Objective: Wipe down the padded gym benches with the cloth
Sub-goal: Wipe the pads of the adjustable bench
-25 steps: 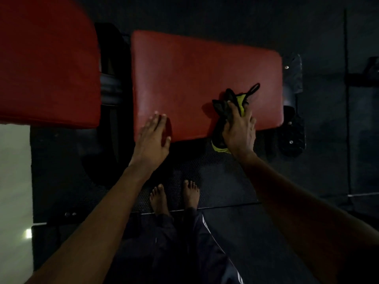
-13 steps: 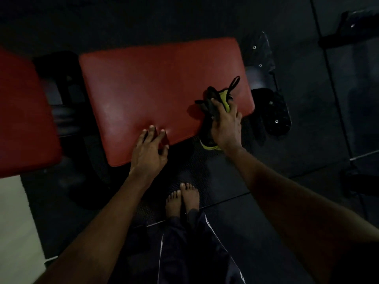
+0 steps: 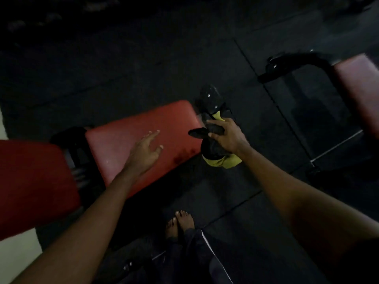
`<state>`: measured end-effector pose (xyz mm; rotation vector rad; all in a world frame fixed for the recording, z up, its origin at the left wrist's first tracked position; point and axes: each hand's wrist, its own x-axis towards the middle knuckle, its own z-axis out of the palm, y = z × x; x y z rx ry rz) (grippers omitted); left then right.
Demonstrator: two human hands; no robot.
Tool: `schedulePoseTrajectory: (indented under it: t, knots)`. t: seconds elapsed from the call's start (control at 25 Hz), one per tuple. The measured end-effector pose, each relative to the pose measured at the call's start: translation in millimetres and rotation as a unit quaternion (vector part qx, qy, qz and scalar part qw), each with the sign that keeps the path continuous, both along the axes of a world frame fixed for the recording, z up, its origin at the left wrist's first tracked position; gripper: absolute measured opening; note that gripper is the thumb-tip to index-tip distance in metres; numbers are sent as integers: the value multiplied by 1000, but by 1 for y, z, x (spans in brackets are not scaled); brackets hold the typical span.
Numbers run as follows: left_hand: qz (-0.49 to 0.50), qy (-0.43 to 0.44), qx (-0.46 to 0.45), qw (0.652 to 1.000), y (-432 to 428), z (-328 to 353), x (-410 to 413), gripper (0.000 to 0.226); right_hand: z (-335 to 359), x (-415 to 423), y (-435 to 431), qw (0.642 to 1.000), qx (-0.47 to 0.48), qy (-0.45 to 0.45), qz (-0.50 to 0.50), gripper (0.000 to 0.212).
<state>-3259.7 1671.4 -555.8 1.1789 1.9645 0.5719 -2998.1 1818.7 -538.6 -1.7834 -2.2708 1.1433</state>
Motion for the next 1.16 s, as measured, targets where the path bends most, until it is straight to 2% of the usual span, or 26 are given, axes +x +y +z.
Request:
schedulePoseTrajectory:
  t: [0.32, 0.64, 1.04, 1.16]
  knots:
    - [-92, 25, 101, 990, 87, 244, 18, 59, 236, 58, 30, 987, 108, 46, -108, 47]
    - [-237, 41, 216, 946, 150, 425, 75, 59, 433, 142, 38, 937, 255, 51, -233, 47]
    - [-372, 9, 326, 869, 187, 550, 205, 59, 577, 294, -51, 863, 363, -32, -350, 45]
    - [-407, -16, 346, 845, 199, 576, 259, 60, 603, 351, -67, 838, 382, -44, -387, 51]
